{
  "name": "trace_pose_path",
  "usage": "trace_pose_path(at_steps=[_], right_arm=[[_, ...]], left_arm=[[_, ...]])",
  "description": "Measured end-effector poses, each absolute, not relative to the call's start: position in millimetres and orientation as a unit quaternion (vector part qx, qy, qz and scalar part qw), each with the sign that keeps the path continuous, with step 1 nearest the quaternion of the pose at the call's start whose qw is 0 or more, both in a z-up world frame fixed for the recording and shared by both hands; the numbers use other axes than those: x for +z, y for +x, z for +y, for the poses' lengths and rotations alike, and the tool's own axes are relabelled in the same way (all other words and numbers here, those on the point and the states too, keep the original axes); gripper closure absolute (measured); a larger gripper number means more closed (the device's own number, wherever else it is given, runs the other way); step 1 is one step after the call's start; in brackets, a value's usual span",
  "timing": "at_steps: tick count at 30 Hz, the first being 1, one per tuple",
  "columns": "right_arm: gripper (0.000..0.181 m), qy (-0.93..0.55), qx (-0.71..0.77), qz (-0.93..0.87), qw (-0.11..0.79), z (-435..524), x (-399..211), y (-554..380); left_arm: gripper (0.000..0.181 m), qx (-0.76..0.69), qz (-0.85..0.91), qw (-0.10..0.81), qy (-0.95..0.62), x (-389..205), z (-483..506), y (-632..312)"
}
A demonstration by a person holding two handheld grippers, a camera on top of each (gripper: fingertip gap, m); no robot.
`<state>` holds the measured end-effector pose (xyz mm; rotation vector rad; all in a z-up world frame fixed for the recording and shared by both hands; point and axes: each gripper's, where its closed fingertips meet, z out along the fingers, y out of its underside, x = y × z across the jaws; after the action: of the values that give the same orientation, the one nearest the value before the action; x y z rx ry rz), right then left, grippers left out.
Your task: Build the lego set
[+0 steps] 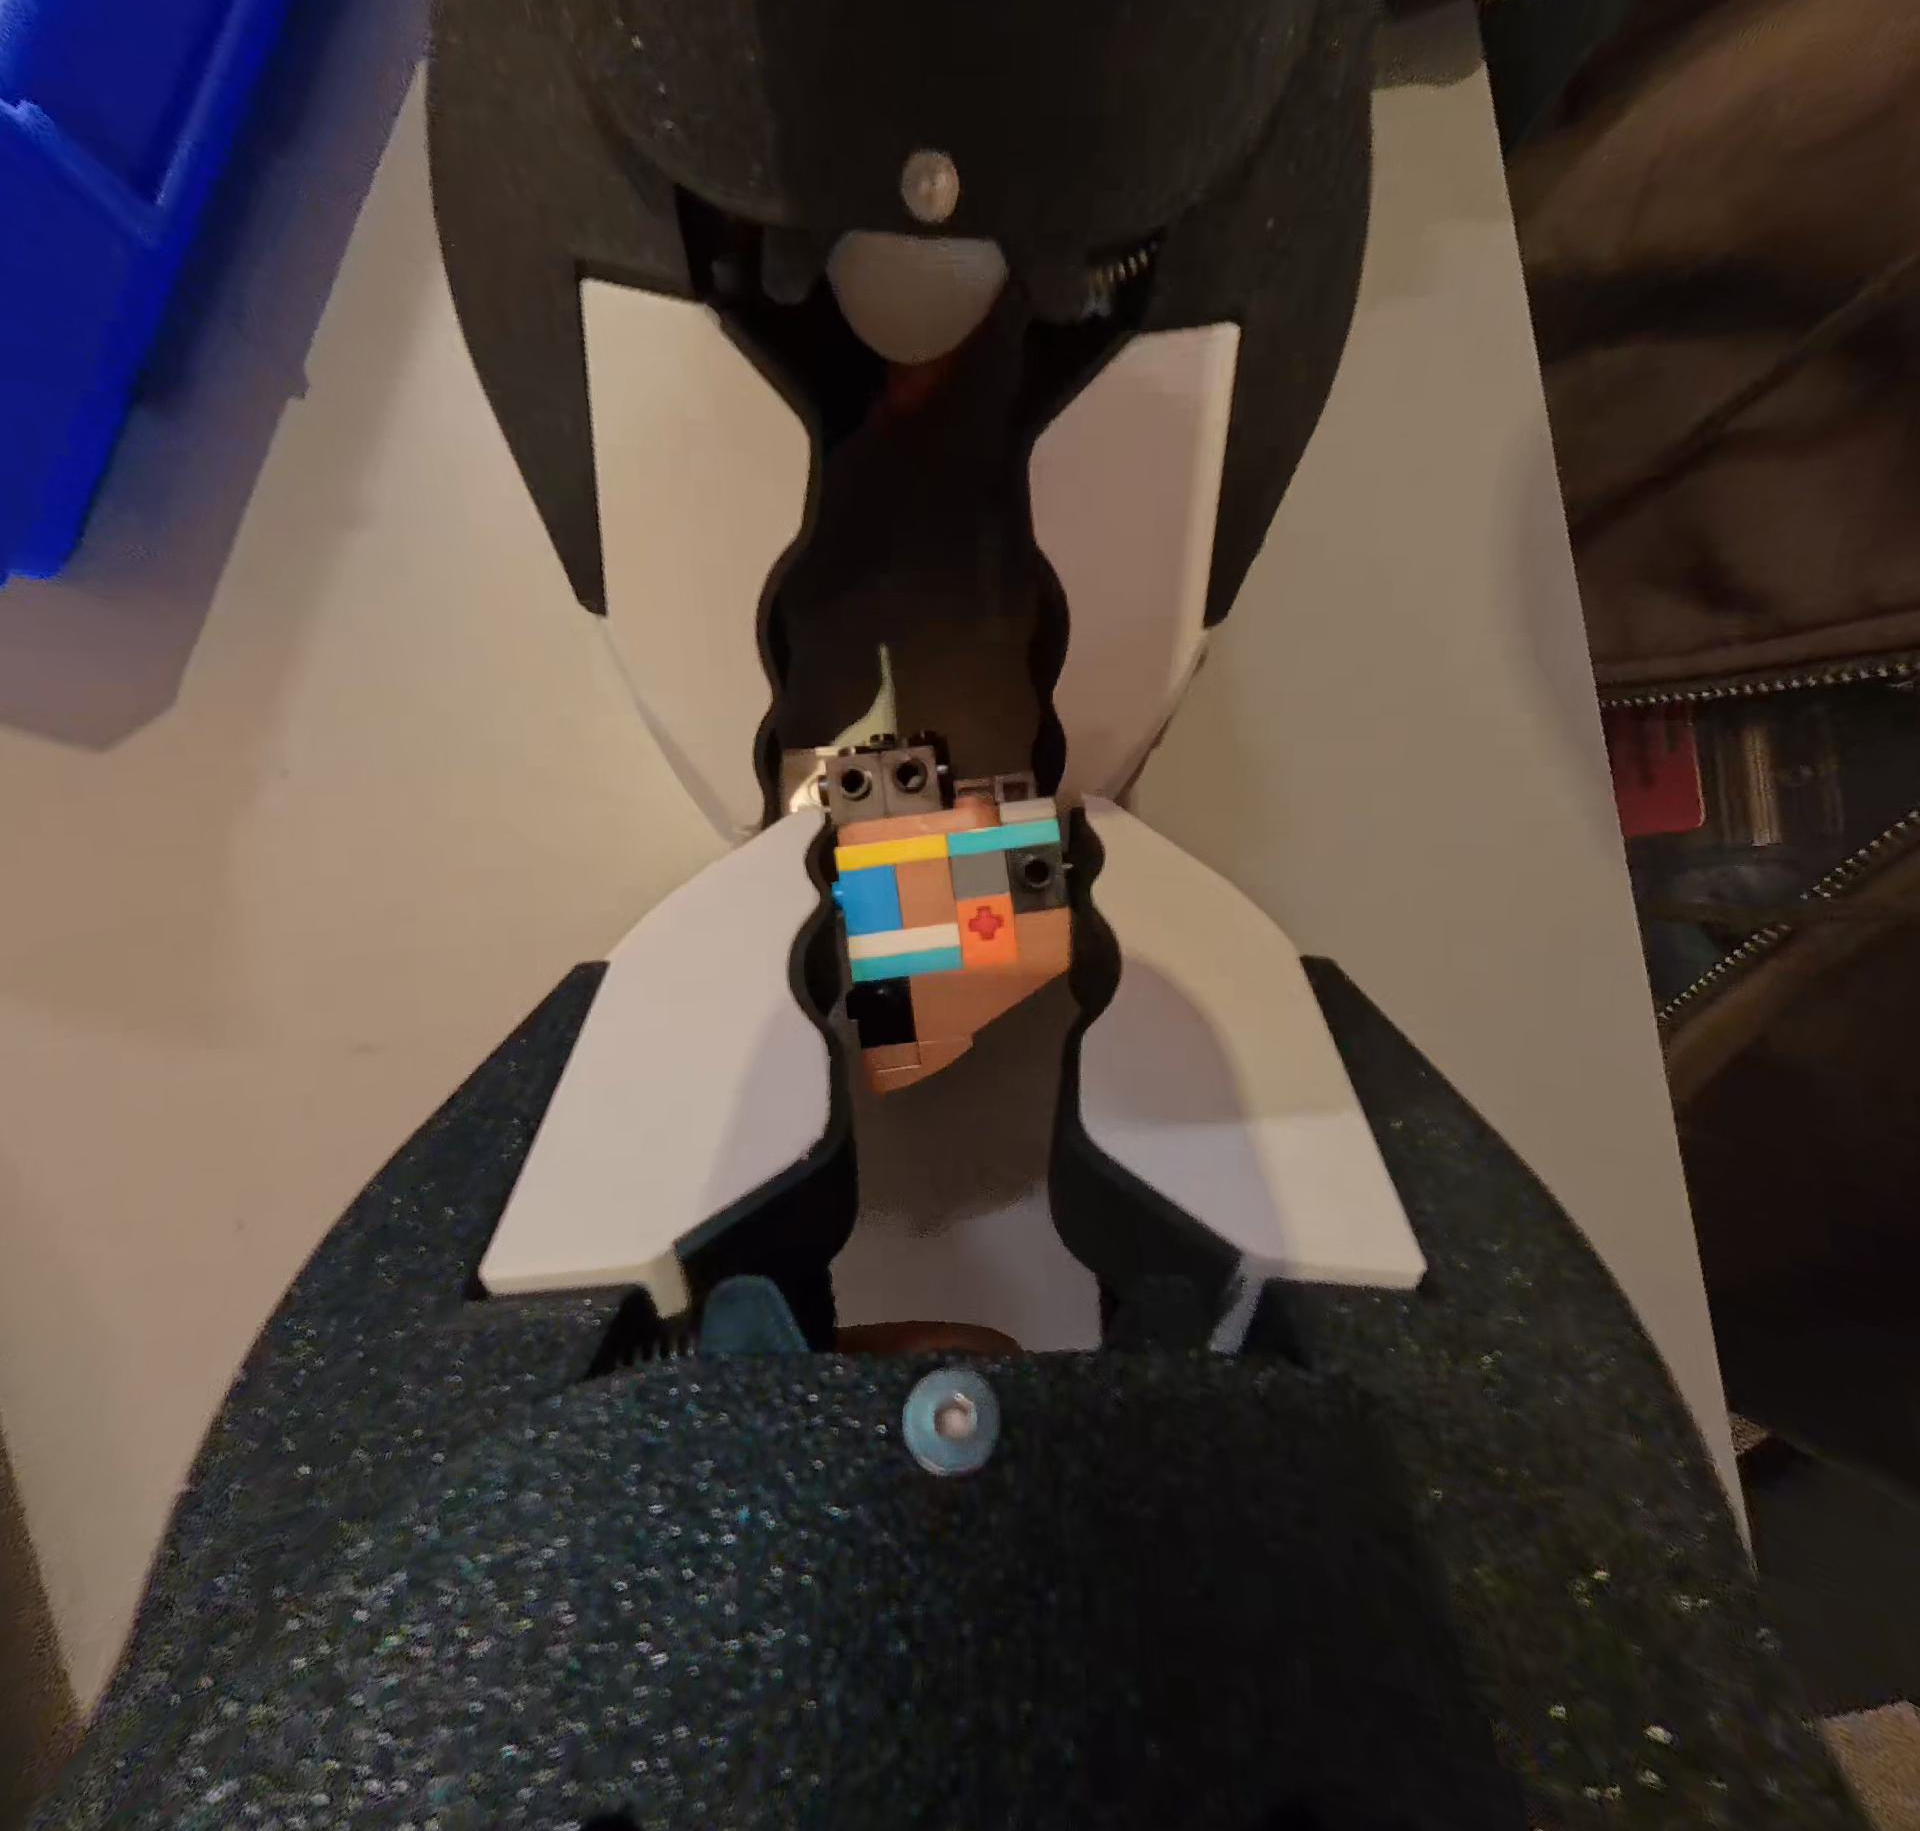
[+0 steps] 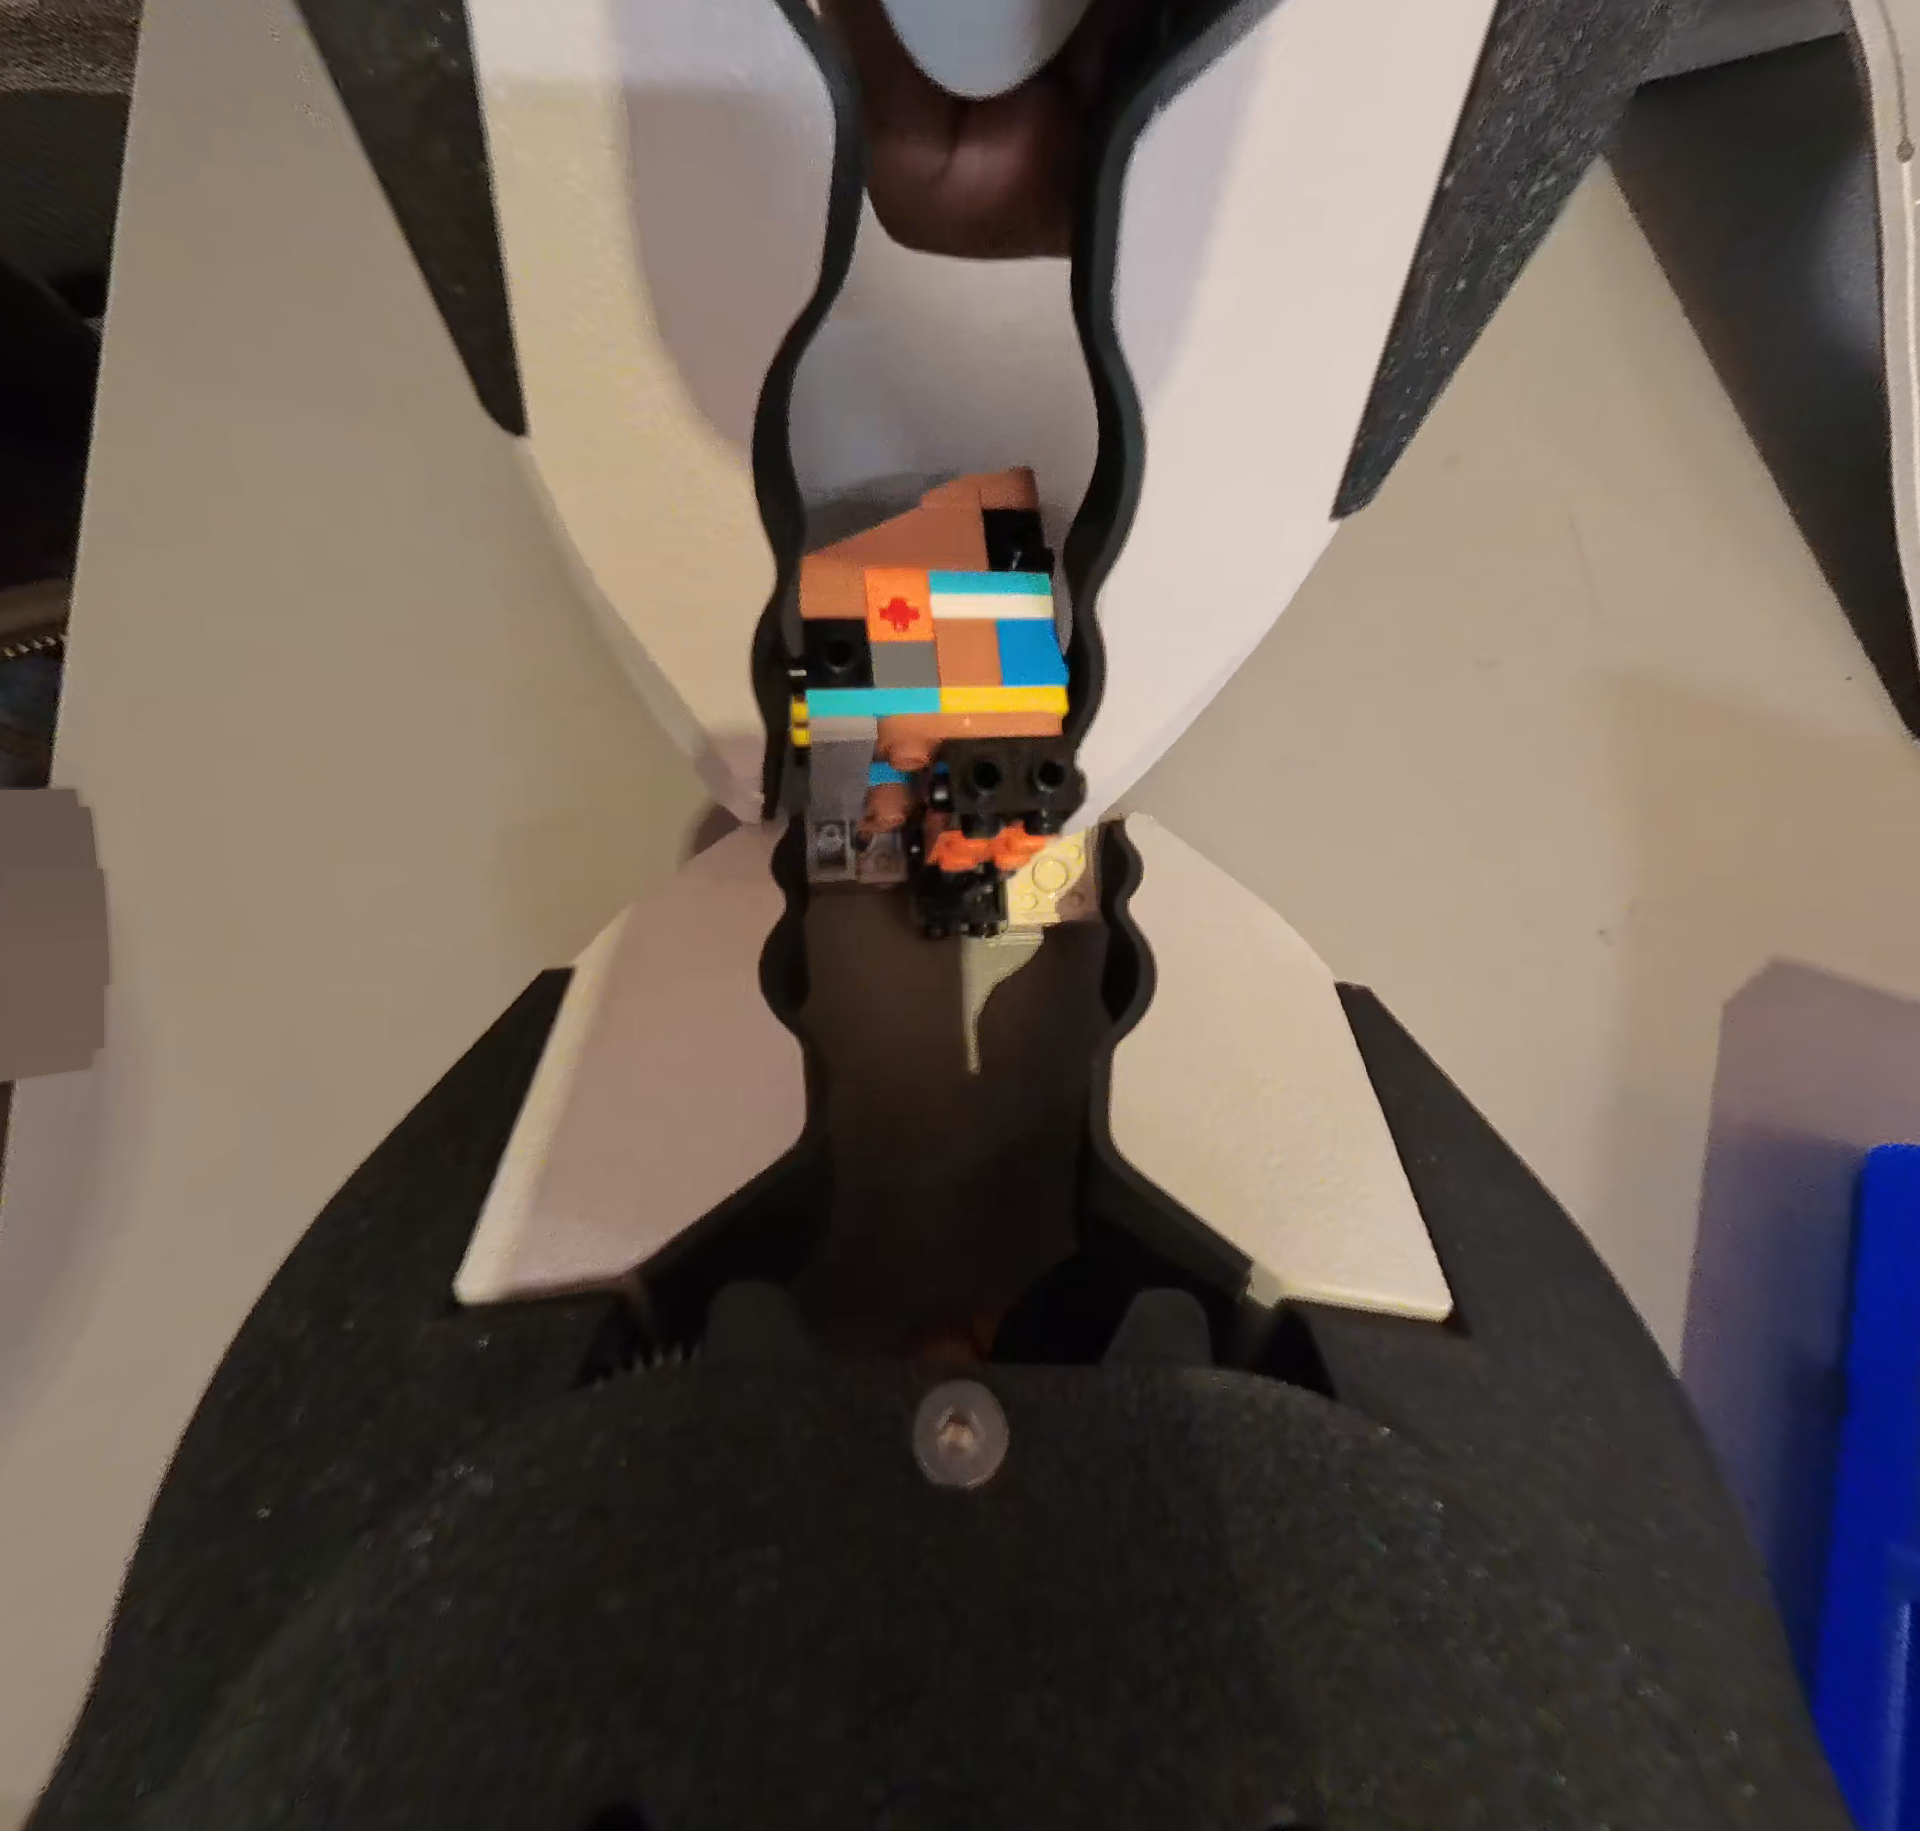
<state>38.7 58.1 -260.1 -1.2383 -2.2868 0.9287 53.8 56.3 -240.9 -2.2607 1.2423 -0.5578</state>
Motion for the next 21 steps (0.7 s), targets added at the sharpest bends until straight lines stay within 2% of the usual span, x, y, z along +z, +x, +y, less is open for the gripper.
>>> trace_pose_path(at_steps=[12,21], right_arm=[[0.116,-0.413,0.333,-0.827,0.185,54.3,-260.1,45.9],[0.115,-0.415,0.335,-0.825,0.189,58.2,-259.3,49.5]], left_arm=[[0.139,-0.205,0.474,0.265,-0.815,-239.7,54.1,60.9],[0.134,-0.209,0.463,0.297,-0.809,-233.9,58.9,64.4]])
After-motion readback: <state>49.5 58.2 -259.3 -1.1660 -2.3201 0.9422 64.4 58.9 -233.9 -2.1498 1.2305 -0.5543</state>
